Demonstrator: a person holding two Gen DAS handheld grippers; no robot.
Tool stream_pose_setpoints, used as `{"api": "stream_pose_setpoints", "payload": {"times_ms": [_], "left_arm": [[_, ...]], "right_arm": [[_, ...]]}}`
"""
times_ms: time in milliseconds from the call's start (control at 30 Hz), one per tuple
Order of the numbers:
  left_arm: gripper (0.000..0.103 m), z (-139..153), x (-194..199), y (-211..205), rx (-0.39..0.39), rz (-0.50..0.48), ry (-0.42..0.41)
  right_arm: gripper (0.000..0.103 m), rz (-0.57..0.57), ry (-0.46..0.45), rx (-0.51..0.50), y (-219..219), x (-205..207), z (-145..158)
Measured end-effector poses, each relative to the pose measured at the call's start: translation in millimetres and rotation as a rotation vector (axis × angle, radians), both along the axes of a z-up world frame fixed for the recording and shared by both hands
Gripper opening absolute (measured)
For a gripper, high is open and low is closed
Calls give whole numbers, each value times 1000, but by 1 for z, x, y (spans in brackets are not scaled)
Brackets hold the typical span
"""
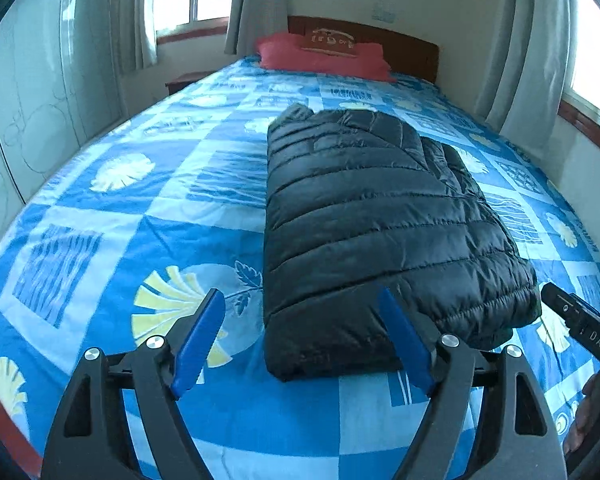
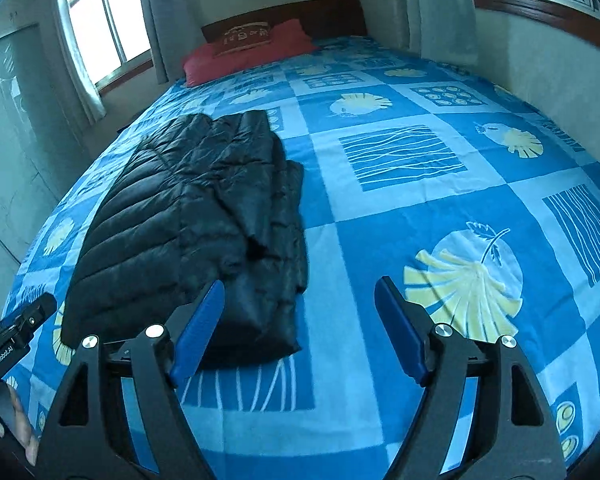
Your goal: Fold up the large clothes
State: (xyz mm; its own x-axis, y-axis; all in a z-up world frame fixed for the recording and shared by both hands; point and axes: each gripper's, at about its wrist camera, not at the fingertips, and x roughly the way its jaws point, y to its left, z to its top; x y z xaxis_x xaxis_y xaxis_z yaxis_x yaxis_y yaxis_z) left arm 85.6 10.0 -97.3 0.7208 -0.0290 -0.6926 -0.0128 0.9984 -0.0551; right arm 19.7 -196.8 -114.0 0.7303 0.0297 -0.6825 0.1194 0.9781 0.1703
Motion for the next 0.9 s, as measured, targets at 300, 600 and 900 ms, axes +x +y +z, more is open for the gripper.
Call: {"api": "stream_pose_setpoints", "payload": {"times_ms": [300, 600, 900], "left_arm": [[80, 20, -18, -4, 40, 9, -52], [80, 32, -29, 0, 24, 29, -91], [81, 39, -36, 0, 21, 32, -112]], "right_arm": [[83, 55, -51, -70, 33, -16, 22], [88, 92, -103, -118, 54, -27, 42], [88, 104, -121, -123, 61, -32, 48]]}}
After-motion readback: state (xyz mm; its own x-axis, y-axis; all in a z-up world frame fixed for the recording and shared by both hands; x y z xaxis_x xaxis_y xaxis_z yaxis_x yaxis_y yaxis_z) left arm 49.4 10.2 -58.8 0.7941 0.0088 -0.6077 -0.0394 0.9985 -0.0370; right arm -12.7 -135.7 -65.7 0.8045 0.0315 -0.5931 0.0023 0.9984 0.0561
